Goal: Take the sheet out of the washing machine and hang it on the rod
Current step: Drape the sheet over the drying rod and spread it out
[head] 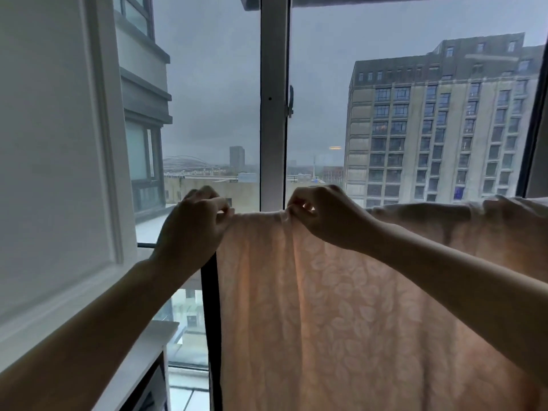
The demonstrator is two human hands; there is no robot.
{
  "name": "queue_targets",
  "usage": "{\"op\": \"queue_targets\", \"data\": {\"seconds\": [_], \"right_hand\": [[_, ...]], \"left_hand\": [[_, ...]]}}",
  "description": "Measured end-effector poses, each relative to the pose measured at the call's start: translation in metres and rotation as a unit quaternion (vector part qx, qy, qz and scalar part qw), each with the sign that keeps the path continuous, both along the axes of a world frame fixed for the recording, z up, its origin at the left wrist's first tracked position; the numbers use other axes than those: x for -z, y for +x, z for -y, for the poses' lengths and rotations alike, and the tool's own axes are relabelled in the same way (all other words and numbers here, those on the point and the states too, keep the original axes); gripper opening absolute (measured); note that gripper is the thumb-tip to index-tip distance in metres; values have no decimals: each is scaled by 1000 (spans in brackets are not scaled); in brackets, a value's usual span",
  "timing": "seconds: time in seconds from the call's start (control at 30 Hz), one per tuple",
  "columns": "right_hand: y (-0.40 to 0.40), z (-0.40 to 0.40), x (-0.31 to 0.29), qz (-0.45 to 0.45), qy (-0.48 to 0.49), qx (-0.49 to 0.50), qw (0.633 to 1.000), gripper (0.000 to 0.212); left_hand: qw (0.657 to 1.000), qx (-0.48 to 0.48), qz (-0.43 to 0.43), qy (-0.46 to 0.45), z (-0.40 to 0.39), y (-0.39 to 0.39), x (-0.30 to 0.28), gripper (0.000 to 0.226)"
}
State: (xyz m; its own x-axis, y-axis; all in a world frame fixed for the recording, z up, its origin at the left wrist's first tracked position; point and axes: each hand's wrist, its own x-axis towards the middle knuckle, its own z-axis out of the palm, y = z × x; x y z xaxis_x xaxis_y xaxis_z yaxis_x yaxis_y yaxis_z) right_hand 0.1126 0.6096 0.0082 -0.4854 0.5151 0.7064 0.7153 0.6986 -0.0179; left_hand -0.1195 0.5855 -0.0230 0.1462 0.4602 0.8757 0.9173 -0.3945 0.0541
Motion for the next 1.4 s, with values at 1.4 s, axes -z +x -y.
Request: {"op": "queue_targets", "data": {"seconds": [1.4], "right_hand": [[106,45,-19,-8,-48,140,989,9]], "left_hand": [[977,189,-16,-93,-13,74,-24,12]]}}
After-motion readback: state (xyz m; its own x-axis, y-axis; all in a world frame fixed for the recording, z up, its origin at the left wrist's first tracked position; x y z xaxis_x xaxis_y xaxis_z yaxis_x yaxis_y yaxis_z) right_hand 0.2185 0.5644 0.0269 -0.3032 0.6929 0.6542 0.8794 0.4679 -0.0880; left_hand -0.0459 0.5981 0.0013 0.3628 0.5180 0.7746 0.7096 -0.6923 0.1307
